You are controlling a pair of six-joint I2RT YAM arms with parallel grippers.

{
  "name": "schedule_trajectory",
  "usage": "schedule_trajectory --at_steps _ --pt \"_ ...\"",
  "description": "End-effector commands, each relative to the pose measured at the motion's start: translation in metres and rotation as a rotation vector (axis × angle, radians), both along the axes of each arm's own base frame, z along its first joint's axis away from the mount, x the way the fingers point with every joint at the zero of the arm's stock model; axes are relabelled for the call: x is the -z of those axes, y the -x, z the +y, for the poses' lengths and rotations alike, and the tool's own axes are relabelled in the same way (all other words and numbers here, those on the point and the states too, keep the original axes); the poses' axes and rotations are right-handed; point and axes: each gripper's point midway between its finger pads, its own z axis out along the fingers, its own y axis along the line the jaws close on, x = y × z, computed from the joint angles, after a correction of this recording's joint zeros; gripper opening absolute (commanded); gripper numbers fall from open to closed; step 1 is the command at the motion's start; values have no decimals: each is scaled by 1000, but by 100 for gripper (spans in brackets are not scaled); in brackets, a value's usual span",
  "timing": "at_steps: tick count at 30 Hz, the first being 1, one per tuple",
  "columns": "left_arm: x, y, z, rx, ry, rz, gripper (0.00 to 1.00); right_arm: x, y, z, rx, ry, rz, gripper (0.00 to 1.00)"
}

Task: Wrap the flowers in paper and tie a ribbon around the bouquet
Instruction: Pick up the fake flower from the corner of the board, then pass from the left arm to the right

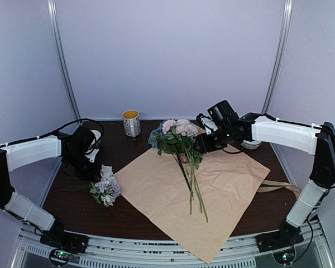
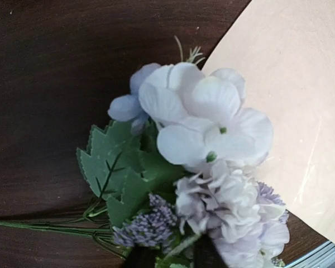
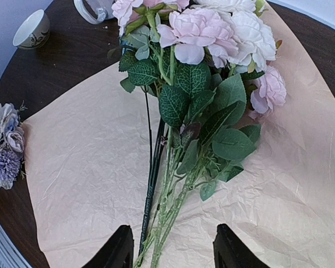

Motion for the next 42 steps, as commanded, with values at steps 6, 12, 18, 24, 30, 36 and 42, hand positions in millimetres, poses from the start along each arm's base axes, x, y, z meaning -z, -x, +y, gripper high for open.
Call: schedule_trajectory --at_steps 6,12,18,24,30,36,42 --pt "-53 -13 -8 -9 72 -161 0 -14 8 -3 -19 -17 -10 50" --pt "-154 -27 -33 -4 255 -442 0 -32 13 9 -84 -72 -47 51" --pt "-297 -23 -96 121 563 -827 0 -76 32 35 -255 -216 -154 51" --pt "-389 -8 -145 240 751 -1043 0 -152 61 49 -411 -446 -330 52" --pt "-426 -13 -209 303 1017 -1111 0 -188 100 49 -492 -681 -496 60" --pt "-469 2 -275 481 1224 -1098 0 -170 97 25 -339 -882 -677 67" --pt "-487 24 -295 571 1276 -1090 0 -173 92 -43 -156 -1075 -941 83"
